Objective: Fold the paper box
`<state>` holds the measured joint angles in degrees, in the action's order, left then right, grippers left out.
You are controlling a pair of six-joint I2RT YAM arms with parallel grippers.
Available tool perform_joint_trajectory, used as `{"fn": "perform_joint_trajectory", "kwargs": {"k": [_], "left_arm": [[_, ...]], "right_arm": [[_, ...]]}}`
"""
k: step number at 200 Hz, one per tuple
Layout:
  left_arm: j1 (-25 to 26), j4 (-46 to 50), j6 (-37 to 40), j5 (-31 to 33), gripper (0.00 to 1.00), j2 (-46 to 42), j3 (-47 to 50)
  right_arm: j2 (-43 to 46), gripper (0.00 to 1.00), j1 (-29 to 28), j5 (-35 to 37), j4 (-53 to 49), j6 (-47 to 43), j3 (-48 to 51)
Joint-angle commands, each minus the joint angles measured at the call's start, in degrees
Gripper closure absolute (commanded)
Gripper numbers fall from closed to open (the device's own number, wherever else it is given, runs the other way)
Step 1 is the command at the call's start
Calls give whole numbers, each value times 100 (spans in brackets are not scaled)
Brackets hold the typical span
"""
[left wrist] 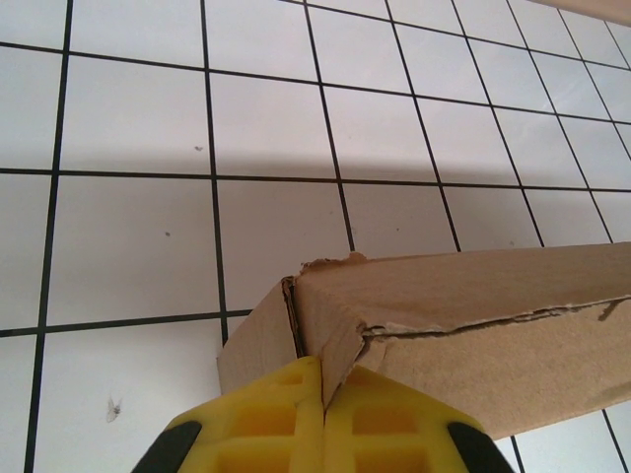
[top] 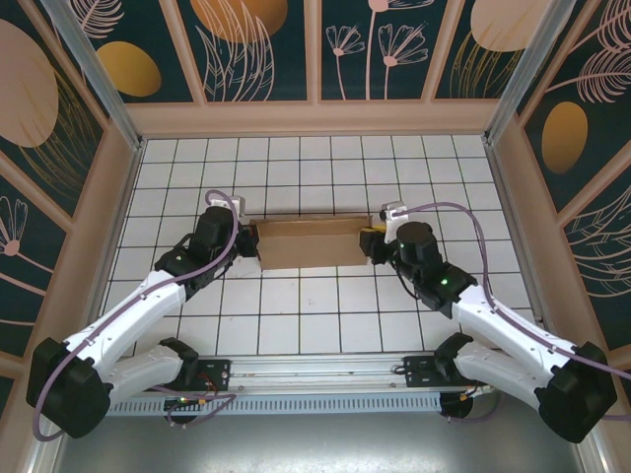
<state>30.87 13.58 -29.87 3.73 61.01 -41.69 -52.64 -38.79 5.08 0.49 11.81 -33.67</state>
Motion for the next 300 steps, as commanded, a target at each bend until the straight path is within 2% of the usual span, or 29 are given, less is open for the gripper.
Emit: {"fn": "perform_joint_trajectory", "kwargs": {"k": [1,38,66,102,143,179,188,218,238,263,300], "left_arm": [[70,1021,162,-214,100,252,171],[105,1082,210,-145,100,282,100],[112,1086,223,-144,100,286,100],[119,1081,210,-144,100,280,99],[116,964,162,-221,100,211,170],[108,925,98,-256,100,113,148],[113,922,74,-313,96,89,115],[115,861,-48,-632,72,-5,31],[119,907,-100,-796,63,-109,-27],[114,1125,-41,-957,59,-250,-174],[112,1527,34,-1262,62,-432,-617]], "right_arm": [[130,58,-19,-552,-95,-48,-520],[-56,51,119,-791,-187,366,-1036],[-387,51,327,-253,-551,832,-1338],[-646,62,695,-348,-435,1197,-1335],[-976,69,712,-396,-322,1205,-1096],[-897,75,706,-566,-252,1326,-661],[-837,77,689,-549,-233,1370,-552],[-740,78,613,-513,-128,1514,-338],[-767,77,541,-474,-99,1565,-333],[-778,76,500,-447,-72,1601,-373],[-801,75,492,-312,-80,1587,-430]]}}
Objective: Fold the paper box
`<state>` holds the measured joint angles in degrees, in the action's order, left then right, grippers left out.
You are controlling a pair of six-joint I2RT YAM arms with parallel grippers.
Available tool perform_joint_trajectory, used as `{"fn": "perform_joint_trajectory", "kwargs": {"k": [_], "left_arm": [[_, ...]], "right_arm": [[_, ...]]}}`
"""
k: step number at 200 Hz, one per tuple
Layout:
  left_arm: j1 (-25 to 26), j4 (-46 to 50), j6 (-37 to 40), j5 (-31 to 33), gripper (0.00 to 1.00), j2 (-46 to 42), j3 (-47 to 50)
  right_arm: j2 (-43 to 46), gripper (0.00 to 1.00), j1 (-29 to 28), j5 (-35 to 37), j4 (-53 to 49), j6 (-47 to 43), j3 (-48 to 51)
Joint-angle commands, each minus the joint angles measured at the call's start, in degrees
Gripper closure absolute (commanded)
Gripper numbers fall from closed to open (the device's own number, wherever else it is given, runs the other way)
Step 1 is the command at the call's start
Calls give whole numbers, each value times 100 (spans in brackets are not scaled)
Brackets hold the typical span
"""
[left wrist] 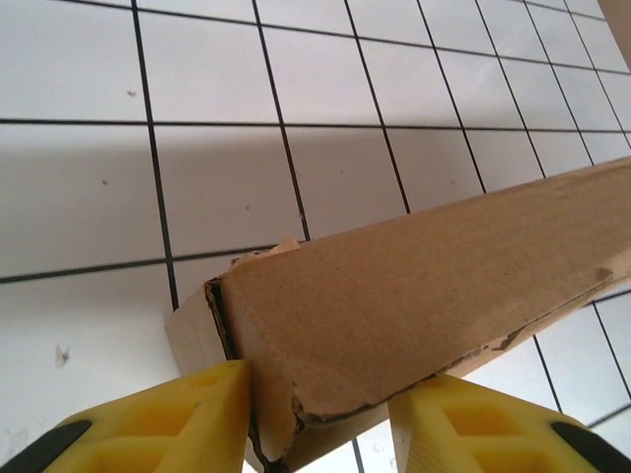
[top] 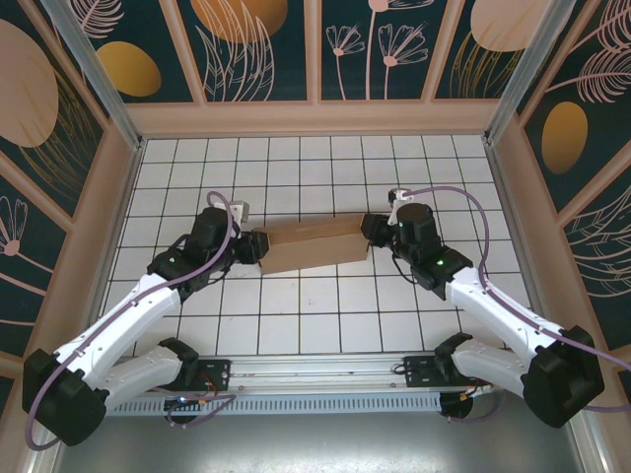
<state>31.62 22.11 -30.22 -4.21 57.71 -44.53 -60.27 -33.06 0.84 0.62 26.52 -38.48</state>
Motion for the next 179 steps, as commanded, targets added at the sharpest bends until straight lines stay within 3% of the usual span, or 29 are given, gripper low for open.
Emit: {"fn": "perform_joint_trajectory", "kwargs": {"k": [1,27,95,135,179], "left_arm": [[33,682,73,-490,62,-102,-352],[38,763,141,-805,65,-121,-678],[38,887,450,-81,58,202,-669],[33,227,105,-857,46,213,-73],[38,505,92,-877,39,47,-293]], "right_arm": [[-38,75,-88,115,-91,116,51],[-44,74,-91,162,-106,116,66],[-68,72,-89,215,-63,158,20],[-263,72,-89,261,57,466,-91],[-399,72,-108,476,18,652,-283]]}}
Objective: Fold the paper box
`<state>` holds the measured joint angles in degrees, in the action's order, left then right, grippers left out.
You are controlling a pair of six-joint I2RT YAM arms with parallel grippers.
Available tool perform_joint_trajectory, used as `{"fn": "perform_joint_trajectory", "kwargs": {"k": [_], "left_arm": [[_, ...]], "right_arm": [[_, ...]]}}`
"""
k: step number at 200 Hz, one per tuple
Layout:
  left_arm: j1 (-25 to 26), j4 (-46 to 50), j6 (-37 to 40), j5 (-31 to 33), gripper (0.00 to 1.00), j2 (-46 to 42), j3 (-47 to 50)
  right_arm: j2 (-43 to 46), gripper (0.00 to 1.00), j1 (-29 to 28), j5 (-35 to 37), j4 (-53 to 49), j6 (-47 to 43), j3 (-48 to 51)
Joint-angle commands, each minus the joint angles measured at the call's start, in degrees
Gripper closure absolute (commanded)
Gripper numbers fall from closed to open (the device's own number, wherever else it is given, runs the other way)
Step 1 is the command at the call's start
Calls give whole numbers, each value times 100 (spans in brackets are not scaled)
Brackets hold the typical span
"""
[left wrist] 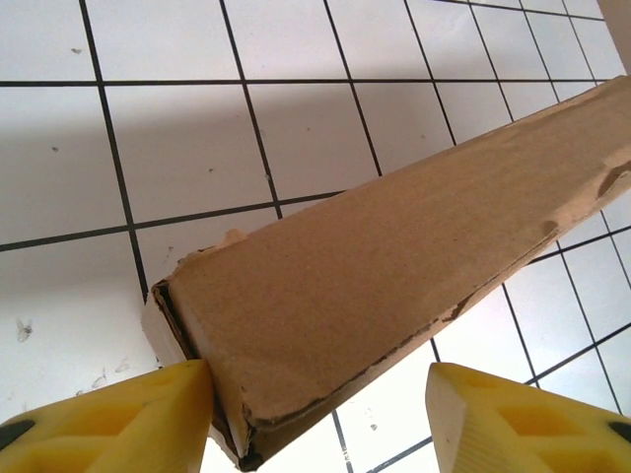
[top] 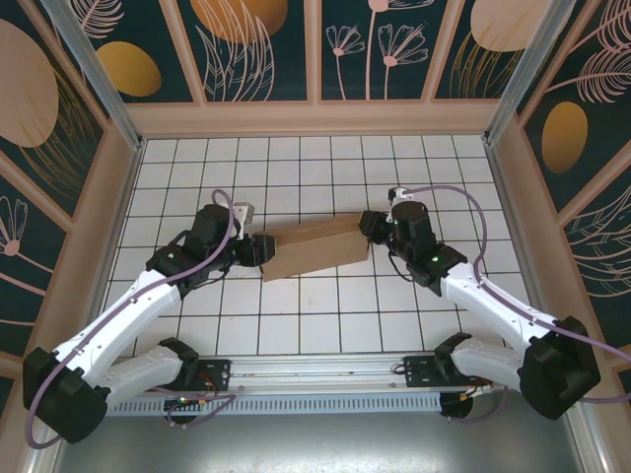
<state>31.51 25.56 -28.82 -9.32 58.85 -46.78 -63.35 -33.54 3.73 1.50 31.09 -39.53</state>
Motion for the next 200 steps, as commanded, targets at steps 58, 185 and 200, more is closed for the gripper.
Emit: {"fn": "perform_joint_trajectory", "kwargs": {"k": [58,185,200], "left_arm": [[49,874,201,-275,26,-94,-544],[-344,372,-725,528,23,-121,-953],[-384,195,-811,501,24,-48,-727]], "right_arm": [[-63,72,-70,251,-88,178,-105],[-45,72,-73,277,-105,22,-79],[-36,72,-73,289,-105,11,-80]]}}
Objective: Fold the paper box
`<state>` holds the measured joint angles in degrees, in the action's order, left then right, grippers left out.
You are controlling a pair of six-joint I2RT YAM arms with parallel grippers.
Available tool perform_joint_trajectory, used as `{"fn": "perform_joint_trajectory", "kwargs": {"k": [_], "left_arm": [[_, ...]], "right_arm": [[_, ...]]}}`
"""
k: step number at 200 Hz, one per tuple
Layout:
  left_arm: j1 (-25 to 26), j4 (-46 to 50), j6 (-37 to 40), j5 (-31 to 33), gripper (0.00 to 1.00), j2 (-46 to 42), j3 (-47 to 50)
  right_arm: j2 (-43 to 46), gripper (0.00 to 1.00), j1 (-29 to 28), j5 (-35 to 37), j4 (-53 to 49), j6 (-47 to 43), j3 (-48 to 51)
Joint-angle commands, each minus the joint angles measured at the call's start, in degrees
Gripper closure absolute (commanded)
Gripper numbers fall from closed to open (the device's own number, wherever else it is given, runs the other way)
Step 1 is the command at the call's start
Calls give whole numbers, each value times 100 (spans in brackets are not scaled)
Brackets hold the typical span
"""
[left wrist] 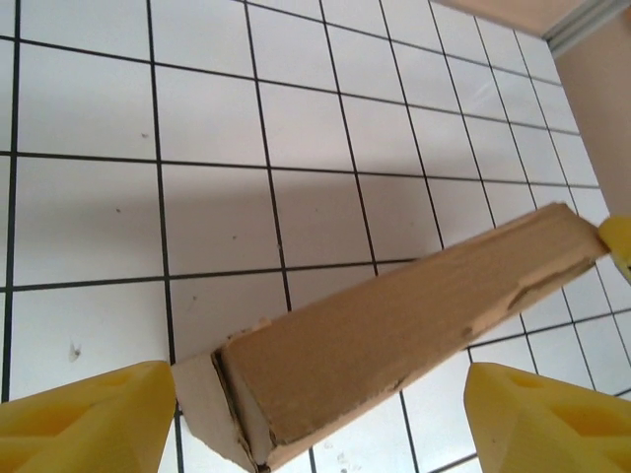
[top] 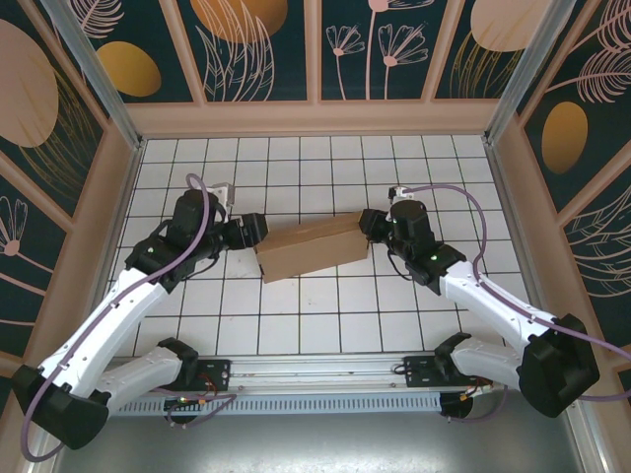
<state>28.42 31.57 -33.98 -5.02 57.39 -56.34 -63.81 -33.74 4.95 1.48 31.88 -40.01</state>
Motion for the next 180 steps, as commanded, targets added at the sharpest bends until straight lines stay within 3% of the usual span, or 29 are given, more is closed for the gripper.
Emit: {"fn": "perform_joint_trajectory", "kwargs": {"k": [1,54,111,164,180], "left_arm": [[-75,-415,-294,71,25,103,241],[-71,-1230,-945,-277,32,-196,1742],[-74,-1736,-1439,-227,34,-737,2940],[-76,-2047,-1428,-35,39,-557,3364],[-74,-2134,-1405,-80,46,-571,3376]], "right_arm": [[9,72,-54,170,-103,-68,-33],[-15,72,-52,199,-60,-120,101],[-19,71,-109,138,93,-77,622],[6,72,-111,62,216,150,1210],[34,73,-114,-76,262,146,1277]]}}
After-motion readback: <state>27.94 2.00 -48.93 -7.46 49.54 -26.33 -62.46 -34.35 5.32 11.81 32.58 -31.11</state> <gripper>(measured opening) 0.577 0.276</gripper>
